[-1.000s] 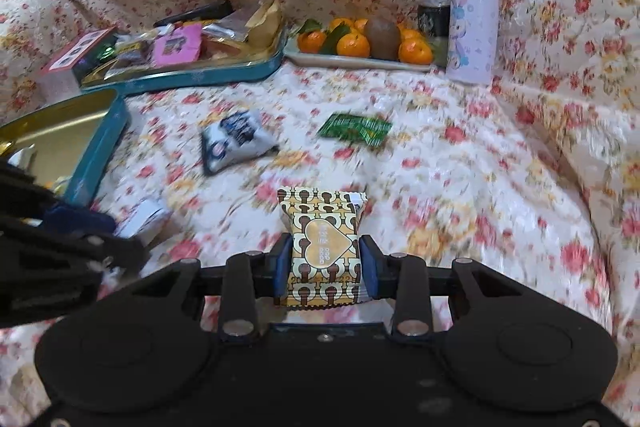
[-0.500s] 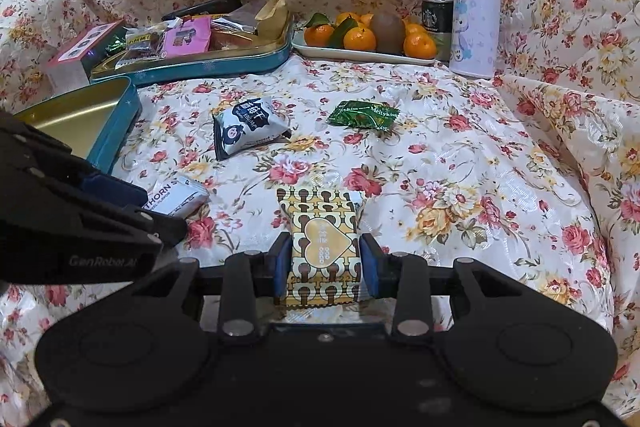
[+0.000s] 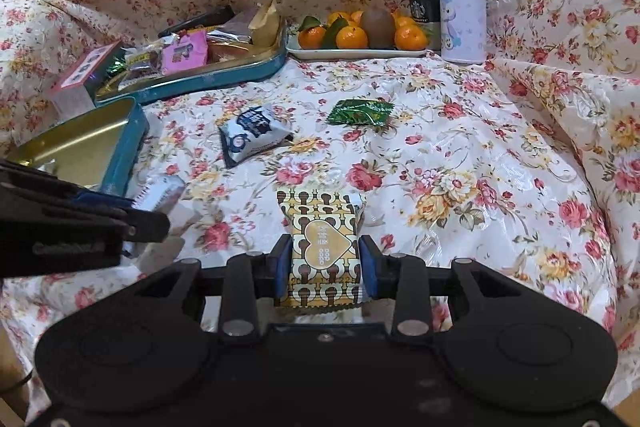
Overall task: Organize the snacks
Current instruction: 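Carry the Hawthorn strip with left gripper while right carries brown packet to gold tray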
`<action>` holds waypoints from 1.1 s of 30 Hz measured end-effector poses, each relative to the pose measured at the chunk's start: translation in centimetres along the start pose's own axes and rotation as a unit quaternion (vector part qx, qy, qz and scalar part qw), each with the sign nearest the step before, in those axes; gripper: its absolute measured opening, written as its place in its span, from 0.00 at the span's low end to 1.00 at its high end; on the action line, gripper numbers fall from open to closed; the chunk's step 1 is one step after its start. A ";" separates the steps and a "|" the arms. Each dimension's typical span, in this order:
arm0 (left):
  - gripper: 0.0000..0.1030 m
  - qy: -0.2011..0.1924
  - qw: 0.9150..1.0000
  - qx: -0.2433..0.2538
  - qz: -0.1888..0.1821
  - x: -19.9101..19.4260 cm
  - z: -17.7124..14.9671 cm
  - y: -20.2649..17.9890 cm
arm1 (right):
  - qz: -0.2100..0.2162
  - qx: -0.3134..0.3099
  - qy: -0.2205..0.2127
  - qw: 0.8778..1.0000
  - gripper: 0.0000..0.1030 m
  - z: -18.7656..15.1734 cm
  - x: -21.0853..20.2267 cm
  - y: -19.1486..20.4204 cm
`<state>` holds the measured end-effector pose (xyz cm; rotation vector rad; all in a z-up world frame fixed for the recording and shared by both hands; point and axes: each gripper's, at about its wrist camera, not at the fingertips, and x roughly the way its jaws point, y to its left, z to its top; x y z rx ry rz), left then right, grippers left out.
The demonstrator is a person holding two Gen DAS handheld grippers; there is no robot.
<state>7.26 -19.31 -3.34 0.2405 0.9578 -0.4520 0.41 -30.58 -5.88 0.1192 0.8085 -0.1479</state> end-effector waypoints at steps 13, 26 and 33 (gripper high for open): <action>0.27 -0.037 0.996 -0.070 0.035 -5.9 -3.1 7.5 | 0.047 -0.060 -0.013 0.997 0.36 -0.4 -4.0 7.3; 0.27 -0.068 0.974 -0.195 0.095 -6.5 -2.6 17.1 | 0.114 -0.117 -0.040 0.986 0.36 2.8 -3.3 15.6; 0.27 -0.062 0.971 -0.208 0.096 -4.2 -0.3 19.4 | 0.126 -0.098 -0.025 0.987 0.36 5.7 0.4 17.7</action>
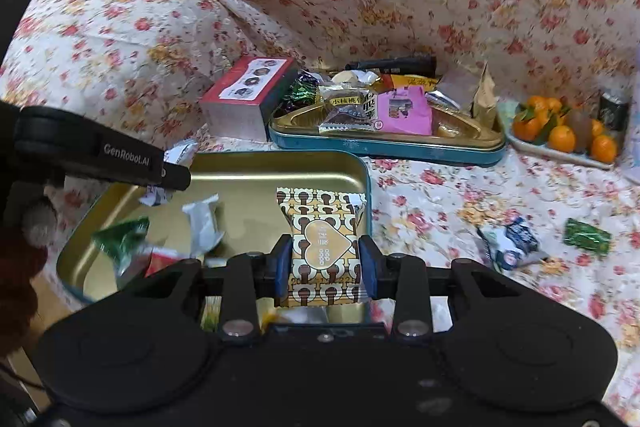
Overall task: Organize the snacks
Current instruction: 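Carry the Hawthorn strip with left gripper while right carries brown packet to gold tray, then open both grippers over the gold tray and withdraw toward the loose packets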
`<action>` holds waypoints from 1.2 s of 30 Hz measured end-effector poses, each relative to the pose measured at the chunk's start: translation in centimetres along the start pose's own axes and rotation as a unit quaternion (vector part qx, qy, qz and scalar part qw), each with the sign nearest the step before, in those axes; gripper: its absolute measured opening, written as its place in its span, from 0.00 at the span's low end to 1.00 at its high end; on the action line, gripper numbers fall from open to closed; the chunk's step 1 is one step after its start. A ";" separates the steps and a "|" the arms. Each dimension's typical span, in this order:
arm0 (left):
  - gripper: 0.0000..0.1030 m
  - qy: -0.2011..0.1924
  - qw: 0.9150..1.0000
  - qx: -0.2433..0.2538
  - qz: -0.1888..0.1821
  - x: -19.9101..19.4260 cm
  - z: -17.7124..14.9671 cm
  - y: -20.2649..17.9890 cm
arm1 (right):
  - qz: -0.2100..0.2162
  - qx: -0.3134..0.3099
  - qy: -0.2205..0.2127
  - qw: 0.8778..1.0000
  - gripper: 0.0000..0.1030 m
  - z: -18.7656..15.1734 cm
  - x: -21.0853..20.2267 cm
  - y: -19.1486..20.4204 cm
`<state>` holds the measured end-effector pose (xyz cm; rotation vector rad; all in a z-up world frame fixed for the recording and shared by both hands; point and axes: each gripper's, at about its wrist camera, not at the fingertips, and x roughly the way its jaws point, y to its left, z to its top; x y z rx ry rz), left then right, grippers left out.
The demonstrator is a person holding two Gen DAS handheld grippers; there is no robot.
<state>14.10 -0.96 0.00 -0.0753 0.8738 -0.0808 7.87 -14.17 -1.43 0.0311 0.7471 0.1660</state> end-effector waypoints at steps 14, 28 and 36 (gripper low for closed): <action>0.29 0.026 1.000 -0.004 -0.001 3.4 0.7 -0.2 | 0.004 0.002 0.025 1.000 0.36 2.1 5.4 1.0; 0.29 0.011 0.999 -0.012 0.041 0.7 -2.3 0.5 | 0.009 -0.009 0.028 1.000 0.38 1.7 6.4 1.9; 0.29 -0.011 0.998 0.008 0.057 -2.2 -4.8 -1.2 | 0.013 -0.012 0.000 1.000 0.38 0.4 2.7 1.8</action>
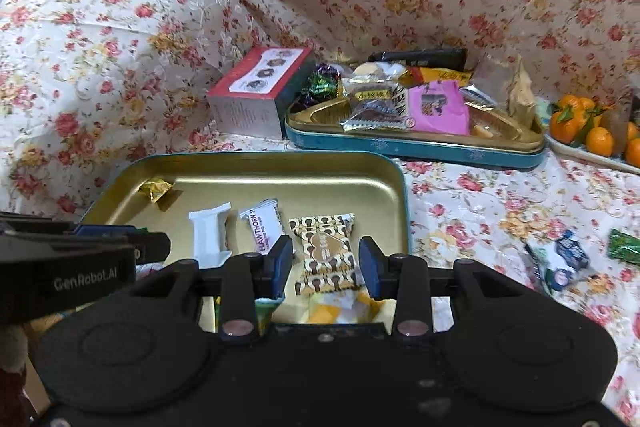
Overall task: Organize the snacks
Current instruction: 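Open both grippers over the gold tray and withdraw toward the loose packets, then move the left gripper to the blueberry packet while right moves to green candy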
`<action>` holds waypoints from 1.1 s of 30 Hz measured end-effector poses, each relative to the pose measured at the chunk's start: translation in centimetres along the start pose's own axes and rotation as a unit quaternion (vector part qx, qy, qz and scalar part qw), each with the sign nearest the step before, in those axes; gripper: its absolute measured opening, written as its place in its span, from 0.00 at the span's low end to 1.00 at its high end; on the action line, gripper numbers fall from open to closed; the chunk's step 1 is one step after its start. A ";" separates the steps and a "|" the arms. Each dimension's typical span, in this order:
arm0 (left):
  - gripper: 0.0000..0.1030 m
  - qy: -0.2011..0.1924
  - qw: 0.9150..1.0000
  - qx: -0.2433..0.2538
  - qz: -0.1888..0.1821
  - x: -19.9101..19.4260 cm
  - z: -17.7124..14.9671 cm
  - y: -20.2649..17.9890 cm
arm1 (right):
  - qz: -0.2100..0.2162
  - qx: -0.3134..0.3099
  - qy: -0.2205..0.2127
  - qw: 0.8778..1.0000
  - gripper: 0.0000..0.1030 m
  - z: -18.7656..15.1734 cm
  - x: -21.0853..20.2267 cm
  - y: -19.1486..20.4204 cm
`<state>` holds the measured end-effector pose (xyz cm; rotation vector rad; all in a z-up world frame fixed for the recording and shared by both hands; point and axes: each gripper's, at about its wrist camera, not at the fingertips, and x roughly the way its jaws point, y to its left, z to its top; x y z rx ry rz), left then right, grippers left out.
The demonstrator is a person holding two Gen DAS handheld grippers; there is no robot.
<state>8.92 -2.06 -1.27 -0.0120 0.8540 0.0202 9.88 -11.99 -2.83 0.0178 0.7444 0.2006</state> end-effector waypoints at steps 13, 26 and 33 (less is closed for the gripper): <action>0.29 -0.003 0.998 0.061 -0.032 -4.0 -3.5 -5.4 | -0.034 0.040 -0.020 0.998 0.38 -4.6 -7.6 -3.7; 0.32 -0.005 0.986 0.139 -0.095 -4.0 -4.9 -15.0 | -0.124 0.119 -0.016 0.985 0.38 -9.2 -9.8 -13.2; 0.35 -0.004 0.983 0.151 -0.104 -2.0 -4.3 -18.4 | -0.151 0.143 -0.022 0.978 0.38 -9.7 -9.2 -17.3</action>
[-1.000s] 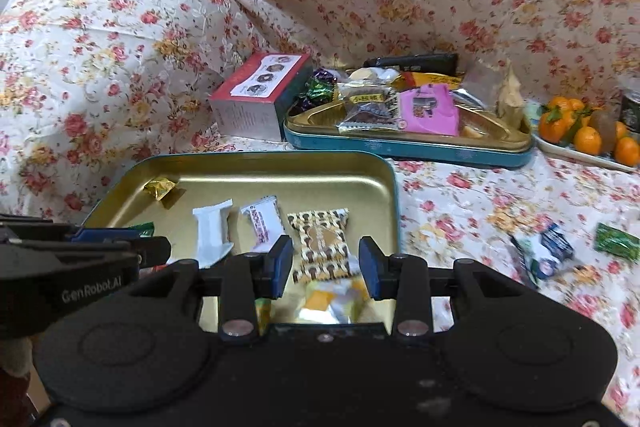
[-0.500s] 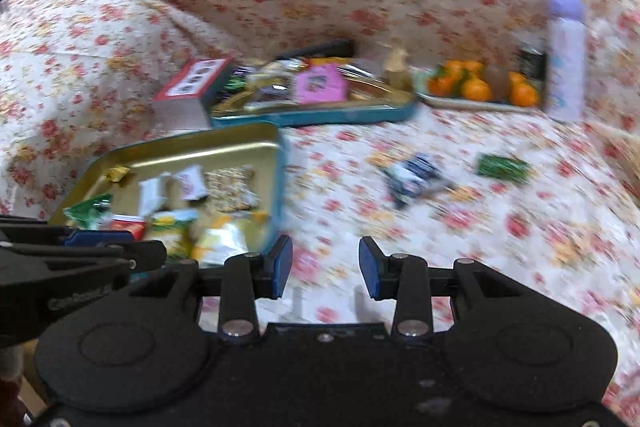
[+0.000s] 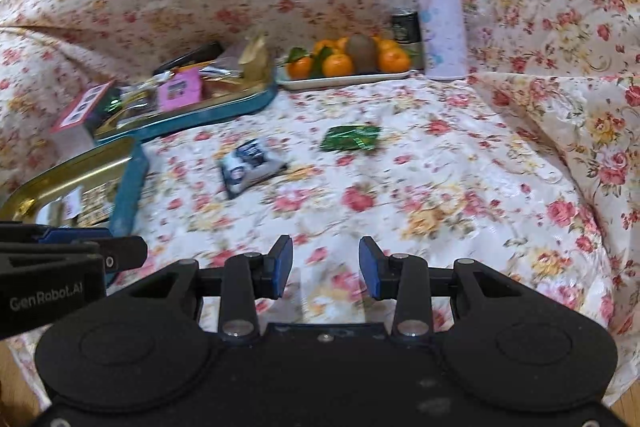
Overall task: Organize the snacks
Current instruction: 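Move the left gripper to the blueberry packet while right moves to green candy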
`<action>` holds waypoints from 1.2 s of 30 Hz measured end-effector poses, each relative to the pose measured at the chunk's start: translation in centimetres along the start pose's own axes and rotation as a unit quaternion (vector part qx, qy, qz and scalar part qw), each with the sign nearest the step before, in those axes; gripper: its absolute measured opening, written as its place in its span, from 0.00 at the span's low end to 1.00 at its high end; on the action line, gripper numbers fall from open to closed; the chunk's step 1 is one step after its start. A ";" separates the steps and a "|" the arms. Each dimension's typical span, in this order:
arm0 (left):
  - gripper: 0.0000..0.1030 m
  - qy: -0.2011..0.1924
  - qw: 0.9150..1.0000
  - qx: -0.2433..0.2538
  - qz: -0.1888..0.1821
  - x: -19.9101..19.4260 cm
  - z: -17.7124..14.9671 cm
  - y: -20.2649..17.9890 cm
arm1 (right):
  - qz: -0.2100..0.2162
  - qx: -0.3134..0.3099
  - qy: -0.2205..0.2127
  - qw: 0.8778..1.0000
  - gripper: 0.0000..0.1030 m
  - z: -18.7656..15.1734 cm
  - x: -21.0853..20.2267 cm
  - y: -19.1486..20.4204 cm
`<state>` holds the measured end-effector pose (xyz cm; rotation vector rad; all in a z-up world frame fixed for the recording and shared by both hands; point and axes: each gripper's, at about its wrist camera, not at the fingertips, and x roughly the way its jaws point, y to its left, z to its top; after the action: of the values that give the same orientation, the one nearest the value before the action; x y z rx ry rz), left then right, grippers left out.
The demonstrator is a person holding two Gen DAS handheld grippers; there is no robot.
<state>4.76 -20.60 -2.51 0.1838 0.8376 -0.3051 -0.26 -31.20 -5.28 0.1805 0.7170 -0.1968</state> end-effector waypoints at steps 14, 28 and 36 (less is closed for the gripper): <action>0.35 0.030 1.000 -0.006 0.001 5.0 1.7 -1.6 | -0.009 -0.080 -0.060 0.995 0.39 4.8 6.2 -2.3; 0.35 0.034 0.999 0.019 -0.005 5.9 1.5 -2.0 | 0.044 -0.206 -0.057 0.976 0.44 6.9 11.3 -1.7; 0.35 0.014 0.998 0.065 -0.020 5.6 3.3 -1.5 | 0.051 -0.187 -0.063 0.979 0.47 6.6 11.9 -2.4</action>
<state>10.12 -24.00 -4.62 0.2934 0.8496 -0.3963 12.10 -36.41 -8.54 -0.1538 0.6041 0.0272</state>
